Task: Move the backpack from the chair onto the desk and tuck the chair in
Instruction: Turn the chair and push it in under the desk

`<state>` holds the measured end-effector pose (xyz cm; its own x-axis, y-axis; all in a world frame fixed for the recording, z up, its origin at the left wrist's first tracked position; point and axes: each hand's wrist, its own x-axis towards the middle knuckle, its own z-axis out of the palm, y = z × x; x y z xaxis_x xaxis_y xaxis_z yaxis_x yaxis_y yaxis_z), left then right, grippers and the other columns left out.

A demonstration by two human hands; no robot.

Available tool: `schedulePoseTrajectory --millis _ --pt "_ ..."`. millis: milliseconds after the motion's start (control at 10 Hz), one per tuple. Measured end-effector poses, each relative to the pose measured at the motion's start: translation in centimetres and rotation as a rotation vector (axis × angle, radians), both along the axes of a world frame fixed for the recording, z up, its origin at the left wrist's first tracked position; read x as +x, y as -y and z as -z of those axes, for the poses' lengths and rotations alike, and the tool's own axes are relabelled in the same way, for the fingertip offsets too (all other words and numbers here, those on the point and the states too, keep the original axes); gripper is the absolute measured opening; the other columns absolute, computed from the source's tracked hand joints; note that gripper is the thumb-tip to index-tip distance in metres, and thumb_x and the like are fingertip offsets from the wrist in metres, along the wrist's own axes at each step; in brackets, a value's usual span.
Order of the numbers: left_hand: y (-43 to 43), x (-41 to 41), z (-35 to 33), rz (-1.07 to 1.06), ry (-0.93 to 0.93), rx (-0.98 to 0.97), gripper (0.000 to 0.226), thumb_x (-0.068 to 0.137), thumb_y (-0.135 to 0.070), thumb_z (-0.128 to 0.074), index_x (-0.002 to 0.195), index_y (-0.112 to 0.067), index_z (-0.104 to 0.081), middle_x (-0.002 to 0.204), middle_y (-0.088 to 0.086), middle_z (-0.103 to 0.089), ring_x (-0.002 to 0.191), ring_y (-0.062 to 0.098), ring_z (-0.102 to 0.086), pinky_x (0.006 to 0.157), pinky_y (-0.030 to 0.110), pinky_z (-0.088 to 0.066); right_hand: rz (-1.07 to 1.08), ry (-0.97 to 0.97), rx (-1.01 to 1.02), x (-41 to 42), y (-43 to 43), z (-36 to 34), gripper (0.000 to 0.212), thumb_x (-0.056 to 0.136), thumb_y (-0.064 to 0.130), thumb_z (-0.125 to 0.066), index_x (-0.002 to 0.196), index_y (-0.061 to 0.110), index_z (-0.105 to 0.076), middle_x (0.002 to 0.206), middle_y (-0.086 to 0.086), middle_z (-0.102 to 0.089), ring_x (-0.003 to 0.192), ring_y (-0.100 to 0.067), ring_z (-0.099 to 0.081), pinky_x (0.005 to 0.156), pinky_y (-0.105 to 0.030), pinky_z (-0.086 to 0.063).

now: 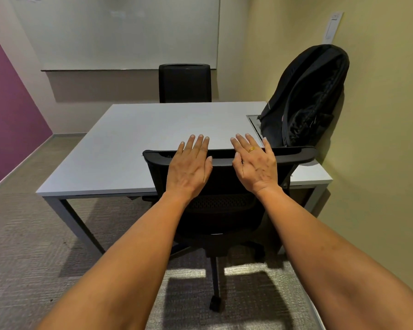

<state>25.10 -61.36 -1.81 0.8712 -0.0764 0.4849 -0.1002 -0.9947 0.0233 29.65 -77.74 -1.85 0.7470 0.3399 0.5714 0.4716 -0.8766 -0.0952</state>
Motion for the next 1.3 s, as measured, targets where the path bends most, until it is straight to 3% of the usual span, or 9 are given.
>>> schedulePoseTrajectory --millis 200,800,1000,1300 --pt "-0.2 1.3 0.0 -0.001 -0.008 0.024 0.054 0.097 -0.035 -0.017 0.145 -0.010 -0.014 0.154 0.008 -0.017 0.143 0.020 -0.009 0.115 0.034 -0.001 0.020 0.020 -0.012 1.1 -0.1 0.1 0.057 0.088 0.037 -0.014 0.132 0.017 -0.046 0.139 -0.005 -0.047 0.134 -0.026 -0.035 0.110 -0.053 -0.010" --pt "-2.1 3.2 0.2 -0.011 -0.005 0.017 0.053 0.097 -0.035 -0.017 0.144 -0.012 -0.017 0.154 0.006 -0.022 0.143 0.020 -0.011 0.114 0.036 0.005 0.049 0.007 -0.023 2.5 -1.9 0.4 0.058 0.089 0.040 -0.011 0.135 0.019 -0.041 0.143 -0.005 -0.043 0.135 -0.024 -0.031 0.111 -0.051 -0.013" --pt "-2.2 3.0 -0.2 -0.001 -0.051 0.032 0.057 0.096 -0.042 -0.012 0.146 -0.014 -0.008 0.156 0.005 -0.010 0.143 0.018 0.000 0.112 0.033 0.009 0.077 -0.030 -0.052 2.3 -1.9 0.2 0.057 0.091 0.042 -0.010 0.140 0.020 -0.029 0.149 -0.005 -0.032 0.140 -0.022 -0.020 0.112 -0.052 -0.006" --pt "-1.4 1.4 -1.6 0.008 -0.181 -0.053 0.062 0.096 -0.046 -0.014 0.145 -0.011 0.004 0.156 0.008 0.007 0.142 0.019 0.012 0.113 0.033 0.007 0.154 -0.173 -0.059 0.4 -2.2 -0.7 0.060 0.095 0.049 -0.014 0.145 0.018 0.000 0.156 -0.007 0.002 0.142 -0.022 0.007 0.111 -0.052 0.004"
